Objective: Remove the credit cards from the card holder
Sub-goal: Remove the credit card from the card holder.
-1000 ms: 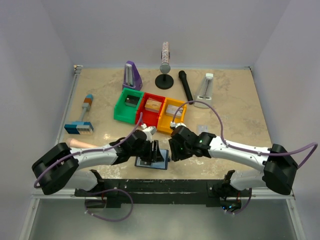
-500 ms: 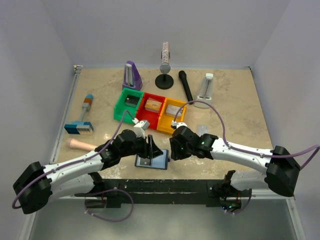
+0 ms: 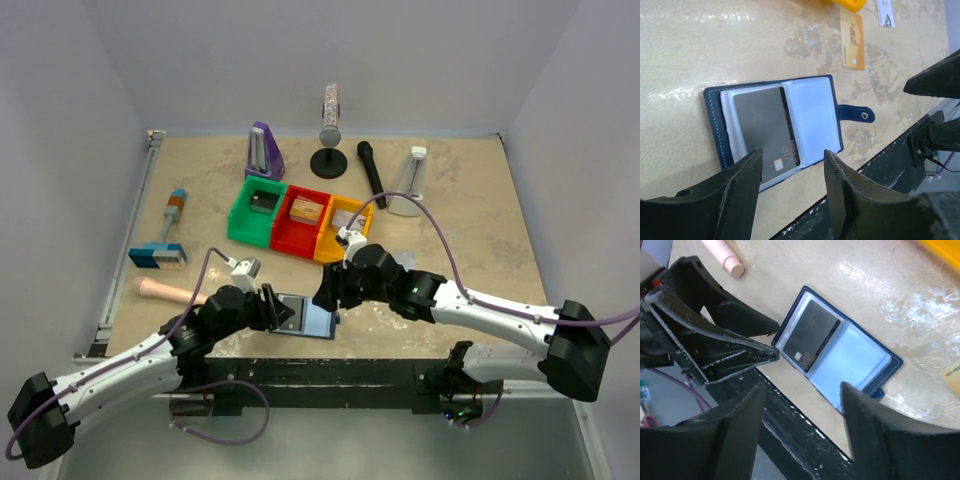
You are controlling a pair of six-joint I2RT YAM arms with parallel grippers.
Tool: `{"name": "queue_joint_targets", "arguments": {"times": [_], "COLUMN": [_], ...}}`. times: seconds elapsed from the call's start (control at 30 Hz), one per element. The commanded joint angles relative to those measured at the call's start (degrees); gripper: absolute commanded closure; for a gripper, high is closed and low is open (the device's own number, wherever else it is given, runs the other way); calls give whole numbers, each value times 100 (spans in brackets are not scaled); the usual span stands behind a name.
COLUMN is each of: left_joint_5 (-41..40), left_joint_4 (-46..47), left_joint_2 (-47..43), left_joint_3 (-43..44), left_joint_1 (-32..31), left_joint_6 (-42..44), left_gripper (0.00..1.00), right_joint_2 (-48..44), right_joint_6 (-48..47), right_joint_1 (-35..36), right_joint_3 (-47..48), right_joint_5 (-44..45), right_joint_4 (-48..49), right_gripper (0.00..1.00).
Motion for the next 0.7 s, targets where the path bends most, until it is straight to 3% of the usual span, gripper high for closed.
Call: {"name": "queue_joint_targets", "arguments": {"times": [0.0, 0.03, 0.23, 0.33, 0.47, 0.53, 0.67], "left_joint_5": [-317, -369, -414, -396, -588, -843, -617], "left_joint_4": [63, -24, -131, -34, -112, -462, -307], "left_joint_2": [-340, -410, -999, -1254, -1457, -1405, -1220], "left_joint_3": [-254, -254, -447, -570, -632, -571, -465], "left_joint_1": [32, 32, 32, 32, 32, 32, 32], "left_joint_6": [-140, -131, -61, -105, -384, -893, -501], "left_gripper": [44, 44, 43, 43, 42, 43, 45], "right_joint_2": [26, -62, -379, -326, -204, -2, 569], "right_joint_6": [747, 906, 1514, 1777, 1269, 1119, 732], "right_joint_1": [36, 27, 27, -8, -52, -52, -34], "right_joint_3": [-387, -546, -1083, -1041, -1005, -813, -109], "right_joint_5": [253, 542, 826, 932, 291, 44, -491], "right_joint_4": [917, 1110, 1779, 1483, 1813, 1685, 1209], "right_gripper": [14, 1, 1, 1, 1, 7, 15]}}
